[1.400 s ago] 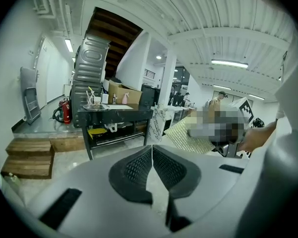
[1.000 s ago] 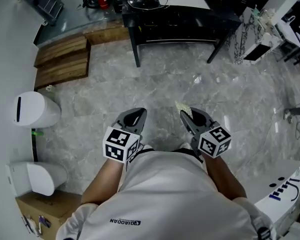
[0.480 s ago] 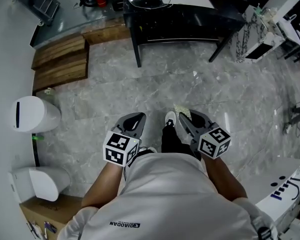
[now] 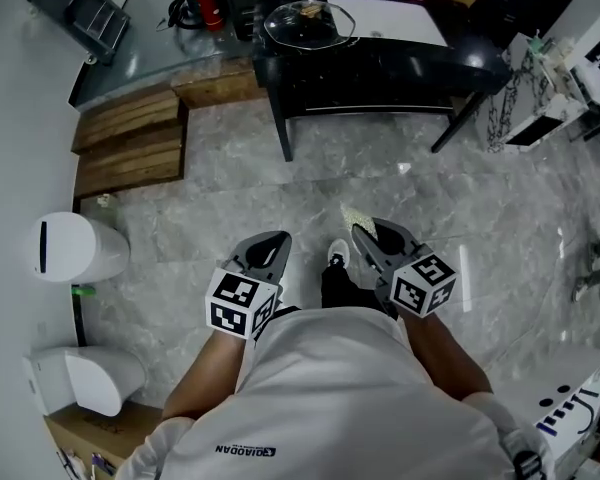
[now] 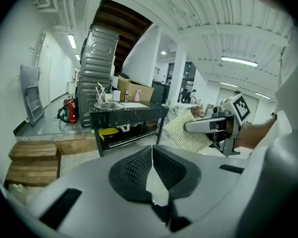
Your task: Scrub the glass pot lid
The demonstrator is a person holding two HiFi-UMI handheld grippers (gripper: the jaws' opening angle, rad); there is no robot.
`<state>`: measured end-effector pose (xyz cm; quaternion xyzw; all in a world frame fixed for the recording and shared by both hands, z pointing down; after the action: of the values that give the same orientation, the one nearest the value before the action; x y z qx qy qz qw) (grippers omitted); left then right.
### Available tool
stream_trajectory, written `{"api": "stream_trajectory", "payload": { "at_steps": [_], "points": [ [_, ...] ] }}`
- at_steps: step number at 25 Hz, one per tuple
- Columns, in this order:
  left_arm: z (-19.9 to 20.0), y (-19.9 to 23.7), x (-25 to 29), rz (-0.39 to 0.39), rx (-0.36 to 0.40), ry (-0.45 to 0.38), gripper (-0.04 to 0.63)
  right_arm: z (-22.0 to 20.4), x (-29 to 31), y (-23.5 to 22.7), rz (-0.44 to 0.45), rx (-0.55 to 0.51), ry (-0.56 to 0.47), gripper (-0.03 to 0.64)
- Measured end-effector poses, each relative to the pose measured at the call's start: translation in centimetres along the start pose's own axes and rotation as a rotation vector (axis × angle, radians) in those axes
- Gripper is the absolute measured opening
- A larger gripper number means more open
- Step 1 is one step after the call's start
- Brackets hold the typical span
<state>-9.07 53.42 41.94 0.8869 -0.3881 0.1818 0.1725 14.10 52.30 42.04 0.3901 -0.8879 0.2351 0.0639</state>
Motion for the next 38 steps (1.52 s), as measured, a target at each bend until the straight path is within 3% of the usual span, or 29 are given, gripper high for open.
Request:
{"api": "stream_trajectory", "payload": {
  "at_steps": [10,16,29,38],
  "points": [
    [11.0,6.7,11.6,0.091,0.019,-0.039,0.018,10.1,8.2,-12.5,0.089,-0.044,0.002,0.087],
    [14.9,9.1,16.6,0.14,0.021,-0.042,0.018,13.8,10.8,-18.3,0.12,-0.057,-0.017,0.087],
    [18.2,12.9,22.8,0.105,0.01,0.0,0.018,16.2,14.4,-24.0,0.108,0.004,-0.007,0.087],
    [21.3,20.1,29.1,0.03,0.054,-0.022,0.018,18.9,20.7,-27.6,0.05,-0.022,-0.021,0.087]
  ]
}}
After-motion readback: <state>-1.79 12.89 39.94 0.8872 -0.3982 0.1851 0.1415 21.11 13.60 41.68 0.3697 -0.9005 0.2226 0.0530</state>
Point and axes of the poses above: the fingertips, and each gripper's own axes: x forward along the fingers, y to its left, z out of its top, the point moved 8 cm from there along -x, backward along the fingers
